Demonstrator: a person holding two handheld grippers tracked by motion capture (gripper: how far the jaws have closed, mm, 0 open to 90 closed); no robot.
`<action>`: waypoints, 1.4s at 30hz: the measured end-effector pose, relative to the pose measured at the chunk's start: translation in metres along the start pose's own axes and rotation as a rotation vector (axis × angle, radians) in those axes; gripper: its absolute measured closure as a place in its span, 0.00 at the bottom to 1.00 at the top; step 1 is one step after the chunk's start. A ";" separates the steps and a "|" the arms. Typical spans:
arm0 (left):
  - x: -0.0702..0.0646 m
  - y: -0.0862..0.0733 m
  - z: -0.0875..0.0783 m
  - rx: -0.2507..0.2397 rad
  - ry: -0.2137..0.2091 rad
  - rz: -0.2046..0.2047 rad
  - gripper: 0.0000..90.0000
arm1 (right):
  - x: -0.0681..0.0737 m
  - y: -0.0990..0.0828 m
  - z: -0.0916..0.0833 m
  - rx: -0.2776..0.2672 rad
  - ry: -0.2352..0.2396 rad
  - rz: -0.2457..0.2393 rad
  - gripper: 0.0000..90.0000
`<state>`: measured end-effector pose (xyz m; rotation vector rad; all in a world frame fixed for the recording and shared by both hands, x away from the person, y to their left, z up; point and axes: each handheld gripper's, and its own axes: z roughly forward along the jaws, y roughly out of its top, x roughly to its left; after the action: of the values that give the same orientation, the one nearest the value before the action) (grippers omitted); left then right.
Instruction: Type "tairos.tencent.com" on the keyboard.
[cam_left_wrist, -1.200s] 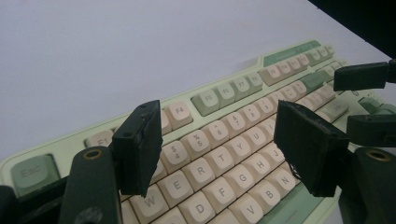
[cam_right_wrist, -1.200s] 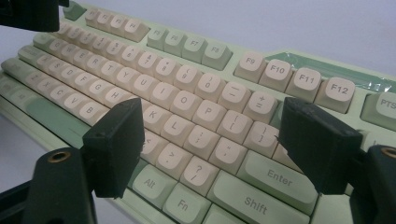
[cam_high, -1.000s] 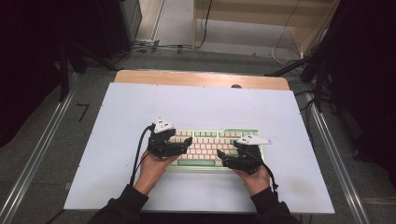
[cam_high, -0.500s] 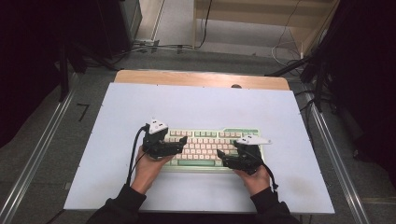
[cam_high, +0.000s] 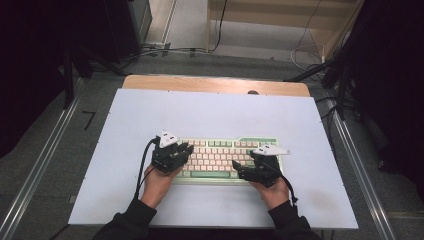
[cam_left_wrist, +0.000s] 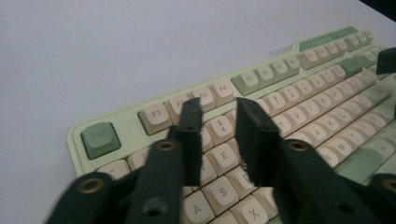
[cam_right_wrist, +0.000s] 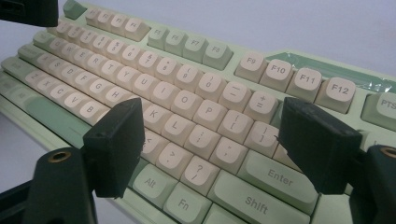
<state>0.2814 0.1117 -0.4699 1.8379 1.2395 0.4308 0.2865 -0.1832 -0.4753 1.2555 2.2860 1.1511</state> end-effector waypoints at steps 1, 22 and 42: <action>0.000 -0.001 0.001 0.012 -0.010 -0.001 0.96 | 0.000 0.000 0.000 0.001 0.000 0.001 0.23; -0.002 -0.005 0.020 0.096 -0.028 0.002 1.00 | 0.001 0.000 0.001 0.010 0.001 0.001 0.23; -0.001 0.000 0.007 0.030 -0.088 -0.023 0.51 | 0.001 0.000 0.001 0.007 0.000 0.000 0.25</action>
<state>0.2857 0.1075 -0.4737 1.8455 1.2122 0.3170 0.2869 -0.1820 -0.4760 1.2581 2.2926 1.1439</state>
